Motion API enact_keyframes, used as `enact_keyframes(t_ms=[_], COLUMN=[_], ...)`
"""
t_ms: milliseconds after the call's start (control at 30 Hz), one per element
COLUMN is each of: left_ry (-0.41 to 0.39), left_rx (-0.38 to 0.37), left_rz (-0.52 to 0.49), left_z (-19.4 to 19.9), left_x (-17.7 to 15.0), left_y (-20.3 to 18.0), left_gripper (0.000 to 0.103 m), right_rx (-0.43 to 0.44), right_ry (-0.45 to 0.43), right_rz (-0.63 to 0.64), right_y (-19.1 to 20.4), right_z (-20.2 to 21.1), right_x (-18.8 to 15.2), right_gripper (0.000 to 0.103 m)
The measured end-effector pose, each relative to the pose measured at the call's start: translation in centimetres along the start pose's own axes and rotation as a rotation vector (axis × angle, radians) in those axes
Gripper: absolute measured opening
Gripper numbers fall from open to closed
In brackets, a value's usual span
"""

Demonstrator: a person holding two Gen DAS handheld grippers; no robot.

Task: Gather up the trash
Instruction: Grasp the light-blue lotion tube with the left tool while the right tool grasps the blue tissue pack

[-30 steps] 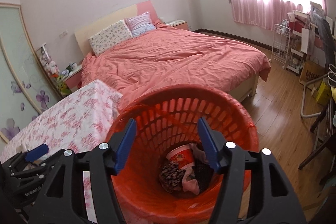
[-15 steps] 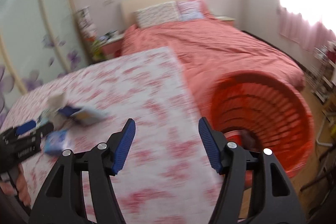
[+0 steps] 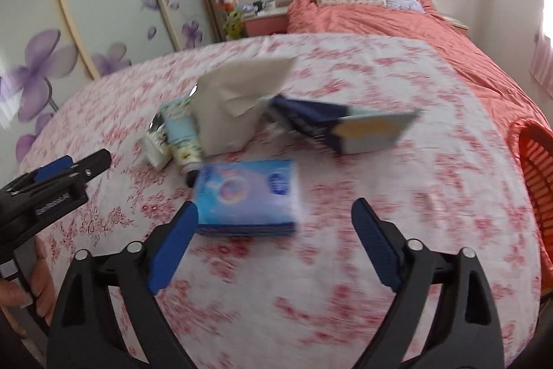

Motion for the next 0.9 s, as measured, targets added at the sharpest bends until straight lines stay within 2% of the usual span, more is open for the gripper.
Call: enact_keyframes(t_ms=[200, 300, 467, 633, 767, 900], left_ry=[0.002, -0.004, -0.017, -0.014, 0.029, 0.088], left_rx=[-0.016, -0.045, -0.1, -0.135, -0.118, -0.091], left_rz=[0.024, 0.034, 0.015, -0.04, -0.057, -0.021], left_z=[0.0, 0.2, 0.8, 0.4, -1.6, -4.0], left_x=[-0.3, 0.0, 0.9, 1.5, 1.6, 1.4], left_y=[0.4, -0.3, -3.7, -8.2, -10.4, -10.7], left_gripper=[0.078, 0.078, 0.077, 0.076, 0.069, 0.063], right_rx=[-0.096, -0.078, -0.095, -0.161, -0.214, -0.197], right_ry=[0.022, 0.045, 0.03, 0.011, -0.004, -0.007], right_rz=[0.081, 0.071, 0.019, -0.061, -0.157, -0.169], right_y=[1.1, 0.5, -3.2, -8.2, -12.3, -12.6], right_z=[-1.6, -1.7, -0.3, 0.9, 1.5, 1.5], right_x=[-0.3, -0.6, -0.7, -0.6, -0.2, -0.2], right_gripper=[0.089, 0.075, 0.074, 0.074, 0.075, 0.075])
Point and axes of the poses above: each gripper's, at about its wrist camera, not at the fingertips, and z roughly against the way its jaws point, y to its left, x to its top, the point moved 10 cm from there along -z, roughly the way its jaws point, and after that the axes turned 8 degrees about -z, right-handed, at the moved point
